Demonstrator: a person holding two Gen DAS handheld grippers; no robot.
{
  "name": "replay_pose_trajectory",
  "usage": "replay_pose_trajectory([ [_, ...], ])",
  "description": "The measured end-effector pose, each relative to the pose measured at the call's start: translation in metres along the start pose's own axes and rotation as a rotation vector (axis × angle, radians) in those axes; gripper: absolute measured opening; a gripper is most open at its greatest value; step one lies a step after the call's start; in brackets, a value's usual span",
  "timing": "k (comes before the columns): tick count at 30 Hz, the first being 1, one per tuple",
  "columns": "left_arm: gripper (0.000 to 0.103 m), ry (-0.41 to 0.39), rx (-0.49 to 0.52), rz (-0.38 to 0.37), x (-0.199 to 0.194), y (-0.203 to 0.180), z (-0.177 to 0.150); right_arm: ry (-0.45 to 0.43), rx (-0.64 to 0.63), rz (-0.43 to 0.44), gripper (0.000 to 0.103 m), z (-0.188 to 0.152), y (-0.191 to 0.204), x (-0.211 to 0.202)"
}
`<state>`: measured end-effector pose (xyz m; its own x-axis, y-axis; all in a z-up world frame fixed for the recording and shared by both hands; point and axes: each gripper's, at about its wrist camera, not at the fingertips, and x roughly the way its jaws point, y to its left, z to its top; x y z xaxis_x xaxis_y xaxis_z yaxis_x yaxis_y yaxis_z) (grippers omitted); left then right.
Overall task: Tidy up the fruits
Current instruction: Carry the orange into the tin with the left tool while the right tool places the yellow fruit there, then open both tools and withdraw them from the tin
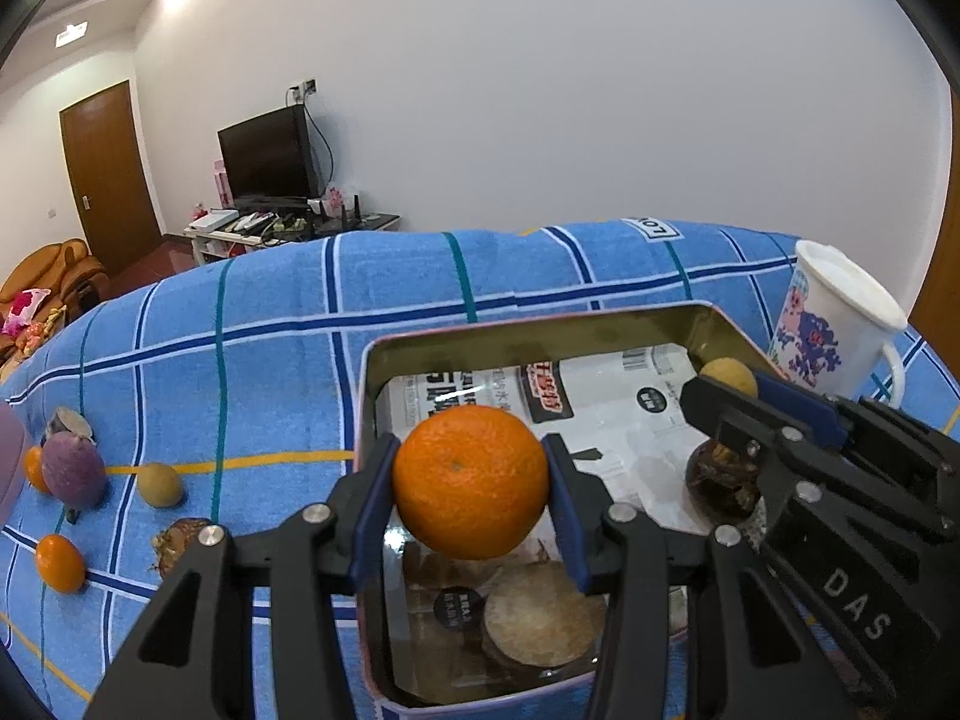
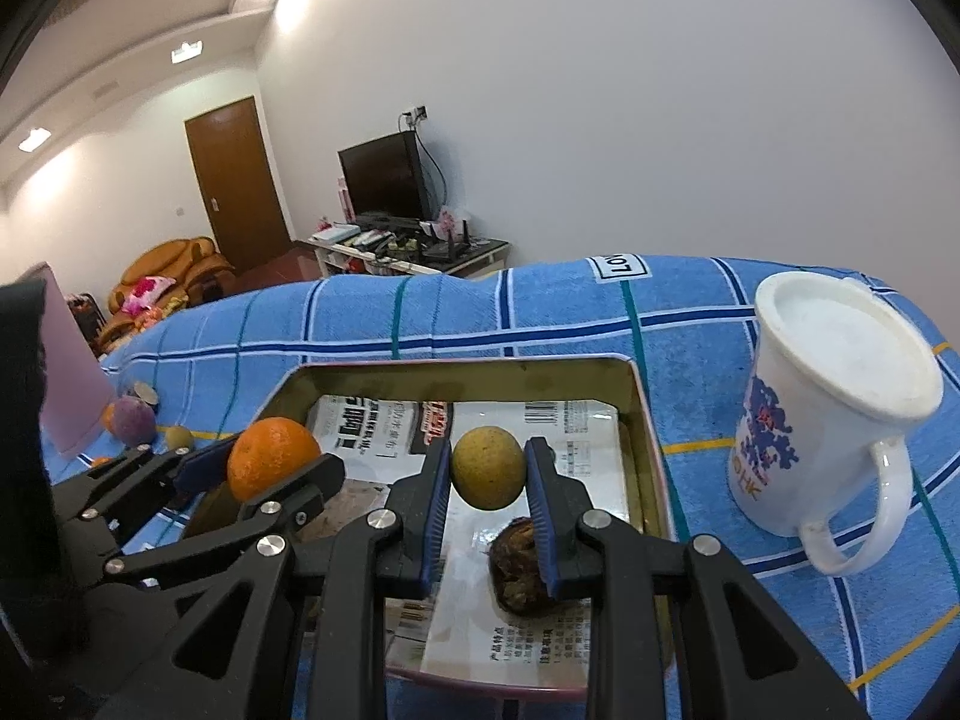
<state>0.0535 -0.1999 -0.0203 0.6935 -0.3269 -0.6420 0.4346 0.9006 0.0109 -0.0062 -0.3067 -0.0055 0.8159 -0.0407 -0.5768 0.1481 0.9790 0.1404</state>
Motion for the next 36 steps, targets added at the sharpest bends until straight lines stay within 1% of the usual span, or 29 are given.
replay_pose_trajectory([
  [2, 0.054, -0.021, 0.014, 0.001, -0.004, -0.003, -0.001, -0.008, 0.004, 0.018, 0.027, 0.000, 0.000, -0.001],
  [3, 0.063, -0.037, 0.026, 0.006, -0.007, -0.005, -0.002, -0.016, 0.003, 0.026, 0.027, 0.000, 0.001, -0.003],
  [4, 0.074, -0.062, 0.047, 0.023, -0.012, -0.010, -0.002, -0.022, -0.001, 0.032, 0.028, 0.000, 0.002, -0.004],
  [6, 0.084, -0.097, 0.077, 0.059, -0.018, -0.015, -0.004, -0.034, -0.014, 0.037, 0.032, 0.000, 0.006, -0.006],
  [7, 0.092, -0.121, 0.094, 0.075, -0.022, -0.018, -0.005, -0.042, -0.016, 0.038, 0.038, 0.000, 0.007, -0.007],
  [8, 0.097, -0.136, 0.100, 0.079, -0.025, -0.019, -0.005, -0.054, -0.014, 0.037, 0.049, 0.001, 0.007, -0.009],
  [9, 0.102, -0.153, 0.099, 0.087, -0.028, -0.020, -0.006, -0.070, -0.010, 0.032, 0.054, 0.001, 0.007, -0.012],
  [10, 0.103, -0.168, 0.093, 0.097, -0.030, -0.019, -0.006, -0.085, -0.003, 0.028, 0.065, 0.002, 0.006, -0.015],
  [11, 0.103, -0.177, 0.086, 0.101, -0.032, -0.017, -0.005, -0.109, 0.013, 0.026, 0.069, 0.002, 0.004, -0.019],
  [14, 0.103, -0.186, 0.052, 0.105, -0.038, -0.008, -0.007, -0.148, 0.050, 0.022, 0.069, 0.004, -0.003, -0.026],
  [19, 0.103, -0.186, 0.014, 0.109, -0.044, 0.001, -0.010, -0.171, 0.098, 0.020, 0.069, 0.002, -0.010, -0.027],
  [24, 0.103, -0.216, 0.018, 0.144, -0.051, 0.003, -0.014, -0.238, 0.059, 0.008, 0.069, -0.001, -0.002, -0.034],
  [27, 0.103, -0.218, 0.014, 0.154, -0.054, 0.006, -0.017, -0.267, 0.031, -0.010, 0.069, -0.003, 0.004, -0.037],
  [32, 0.103, -0.218, -0.014, 0.172, -0.057, 0.016, -0.019, -0.293, 0.029, -0.018, 0.069, -0.004, 0.002, -0.043],
  [36, 0.103, -0.211, -0.046, 0.170, -0.059, 0.025, -0.022, -0.299, 0.042, -0.020, 0.069, -0.004, -0.001, -0.044],
])
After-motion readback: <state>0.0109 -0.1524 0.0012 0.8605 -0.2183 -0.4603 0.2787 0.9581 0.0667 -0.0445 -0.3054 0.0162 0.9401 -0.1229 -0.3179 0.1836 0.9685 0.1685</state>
